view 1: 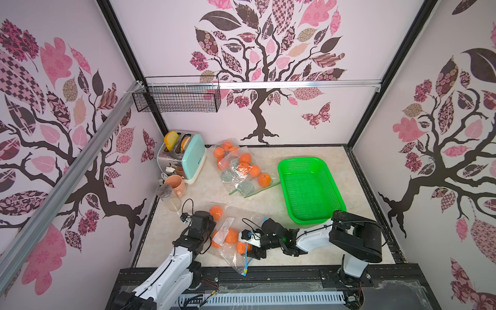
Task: Open the zip-top bag and take out the orange
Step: Pick up the orange from the zipper food storage bag, then adjust the basket at the center of the board.
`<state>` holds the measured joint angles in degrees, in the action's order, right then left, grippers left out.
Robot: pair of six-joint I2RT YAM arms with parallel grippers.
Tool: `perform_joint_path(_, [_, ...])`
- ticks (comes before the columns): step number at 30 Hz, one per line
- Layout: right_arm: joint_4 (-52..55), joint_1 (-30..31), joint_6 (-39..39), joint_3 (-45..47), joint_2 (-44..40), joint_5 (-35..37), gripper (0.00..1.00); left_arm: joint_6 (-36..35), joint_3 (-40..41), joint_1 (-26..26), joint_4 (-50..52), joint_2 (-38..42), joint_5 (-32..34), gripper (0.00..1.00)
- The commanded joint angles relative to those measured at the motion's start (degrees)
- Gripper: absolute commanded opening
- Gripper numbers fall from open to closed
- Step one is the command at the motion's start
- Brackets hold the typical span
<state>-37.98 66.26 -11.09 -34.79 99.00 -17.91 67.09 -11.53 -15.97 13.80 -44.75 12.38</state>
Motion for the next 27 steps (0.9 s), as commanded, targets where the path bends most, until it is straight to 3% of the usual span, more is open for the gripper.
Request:
perform_joint_path(1, [6.2, -1.1, 4.0, 1.7, -4.2, 4.8, 0.53, -4.2, -0.7, -0.1, 3.8, 2.3, 6.8, 0.00])
perform_joint_path(7, [12.8, -4.6, 10.2, 4.9, -12.3, 7.1, 0.52, -6.6, -0.2, 0.2, 5.1, 5.3, 9.0, 0.00])
perform_joint_path(16, [23.4, -7.6, 11.9, 2.2, -26.9, 9.0, 0.52, -7.2, -0.8, 0.5, 6.1, 4.0, 9.7, 0.00])
perform_joint_path(22, [31.5, -21.6, 17.6, -7.9, -29.4, 14.2, 0.57, -7.2, -0.7, 0.8, 6.4, 4.2, 9.3, 0.00])
perform_joint_path(27, [37.1, -36.6, 25.4, -14.7, -23.9, 21.1, 0.54, -7.6, -0.1, 0.8, 5.7, 5.3, 8.4, 0.00])
